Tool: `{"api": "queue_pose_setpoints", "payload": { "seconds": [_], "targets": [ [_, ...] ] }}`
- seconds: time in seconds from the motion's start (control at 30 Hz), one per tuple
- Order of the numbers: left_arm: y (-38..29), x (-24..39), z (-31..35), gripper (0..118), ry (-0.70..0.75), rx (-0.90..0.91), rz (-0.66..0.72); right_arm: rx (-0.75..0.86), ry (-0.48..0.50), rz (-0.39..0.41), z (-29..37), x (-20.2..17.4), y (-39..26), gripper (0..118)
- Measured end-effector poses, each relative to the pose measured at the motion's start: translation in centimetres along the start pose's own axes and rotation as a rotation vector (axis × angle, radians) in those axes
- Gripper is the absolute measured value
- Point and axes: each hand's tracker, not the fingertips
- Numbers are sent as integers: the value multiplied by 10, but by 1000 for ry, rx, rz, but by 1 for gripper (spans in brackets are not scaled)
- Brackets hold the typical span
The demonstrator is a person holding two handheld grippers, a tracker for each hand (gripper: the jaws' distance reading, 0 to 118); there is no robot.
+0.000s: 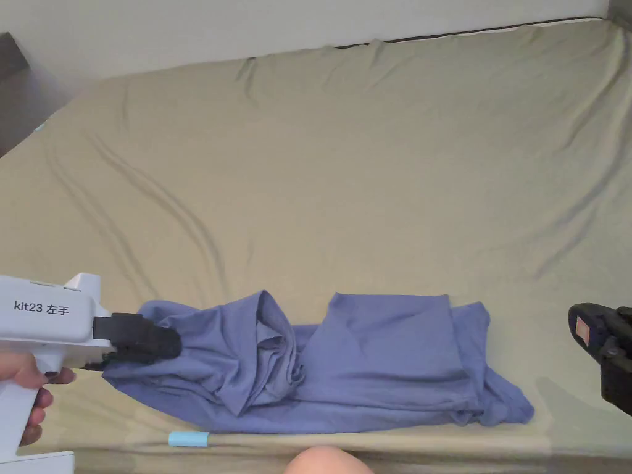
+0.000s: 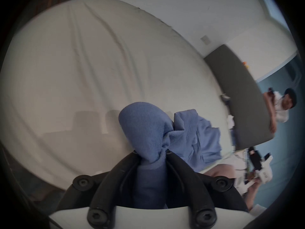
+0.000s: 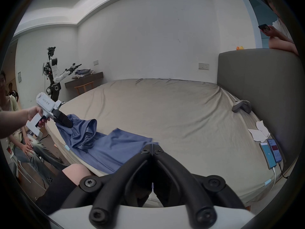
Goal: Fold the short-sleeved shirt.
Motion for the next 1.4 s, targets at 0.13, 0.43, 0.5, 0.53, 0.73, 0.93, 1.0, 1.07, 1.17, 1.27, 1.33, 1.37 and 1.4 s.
{"api": "queue_pose_setpoints", "payload": {
  "seconds": [0.13,0.43,0.5,0.53,0.73,0.93,1.0,1.07,1.17,1.27,1.33,1.37,1.4],
  "targets": [
    [6,67,12,11,75,-26,-74,-3,-2,10,-1,0,-3,0],
    [-3,225,-55,11,149,-130,-229,30,-1,14,-11,2,1,0],
    [-14,247,-82,12,125,-179,-217,31,-7,15,-13,5,0,0],
    [-20,255,-98,12,120,-195,-223,33,-11,10,-14,7,0,0],
    [-31,292,-164,67,63,-215,-237,5,-49,-16,-20,27,-10,0],
    [-33,318,-105,69,-134,-197,-350,0,-62,-77,-22,45,-9,0],
    [-36,306,-95,27,-18,-163,-402,-2,-54,-101,-23,46,-10,0],
    [-44,289,-97,0,175,-92,-482,-12,-46,-118,-25,47,-12,0],
    [-43,249,-124,0,351,-90,-435,-27,-45,-110,-26,43,-14,0],
    [-47,229,-150,0,268,-134,-310,-28,-47,-96,-26,39,-14,0],
    [-57,238,-161,0,189,-125,-309,-27,-51,-90,-27,38,-13,0],
    [-61,243,-168,0,164,-119,-311,-28,-51,-84,-28,37,-13,0],
    [-66,249,-177,0,147,-120,-308,-34,-46,-67,-30,36,-13,0]
  ]
}}
